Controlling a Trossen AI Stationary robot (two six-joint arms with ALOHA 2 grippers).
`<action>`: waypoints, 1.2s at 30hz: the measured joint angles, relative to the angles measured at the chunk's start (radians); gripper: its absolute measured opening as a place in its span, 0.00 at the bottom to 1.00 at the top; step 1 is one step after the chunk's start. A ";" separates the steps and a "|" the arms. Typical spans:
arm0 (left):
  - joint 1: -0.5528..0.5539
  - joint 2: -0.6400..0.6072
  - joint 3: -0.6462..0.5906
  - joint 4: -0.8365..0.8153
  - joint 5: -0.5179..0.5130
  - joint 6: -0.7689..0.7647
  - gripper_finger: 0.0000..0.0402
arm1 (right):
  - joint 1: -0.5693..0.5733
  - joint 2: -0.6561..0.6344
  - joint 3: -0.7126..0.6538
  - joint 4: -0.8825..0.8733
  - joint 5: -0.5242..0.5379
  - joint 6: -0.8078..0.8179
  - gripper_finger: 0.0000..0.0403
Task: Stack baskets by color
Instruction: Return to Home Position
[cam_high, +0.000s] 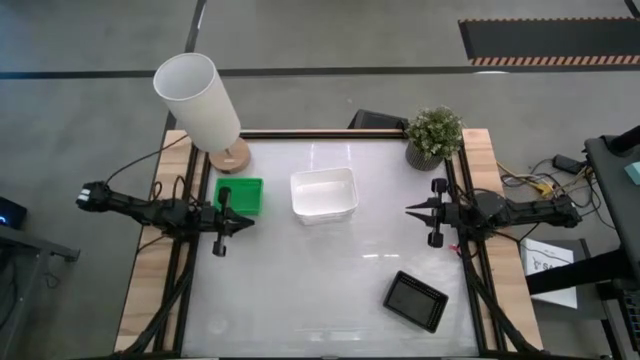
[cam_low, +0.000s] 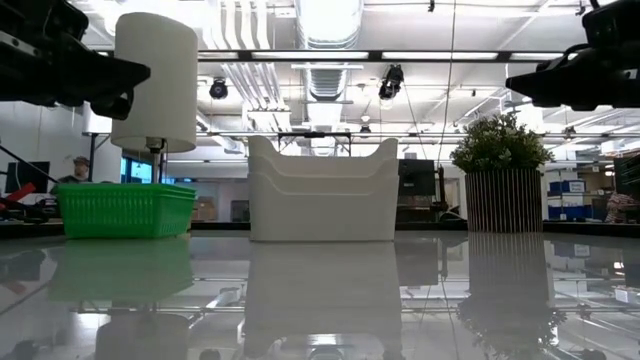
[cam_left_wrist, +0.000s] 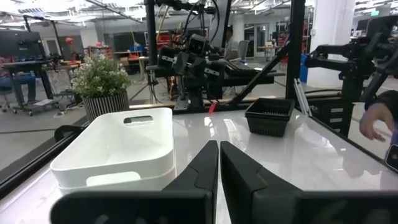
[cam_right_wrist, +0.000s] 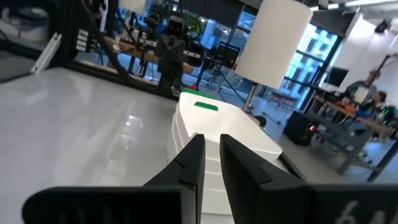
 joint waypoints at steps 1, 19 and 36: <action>0.000 0.002 0.000 0.000 0.000 0.000 0.00 | 0.000 0.000 0.000 0.003 0.000 0.016 0.11; 0.000 0.002 0.000 -0.001 0.001 0.000 0.00 | 0.000 0.000 -0.001 0.015 0.000 0.042 0.11; 0.000 0.002 0.000 -0.001 0.001 0.000 0.00 | 0.000 0.000 0.000 0.017 0.000 0.042 0.11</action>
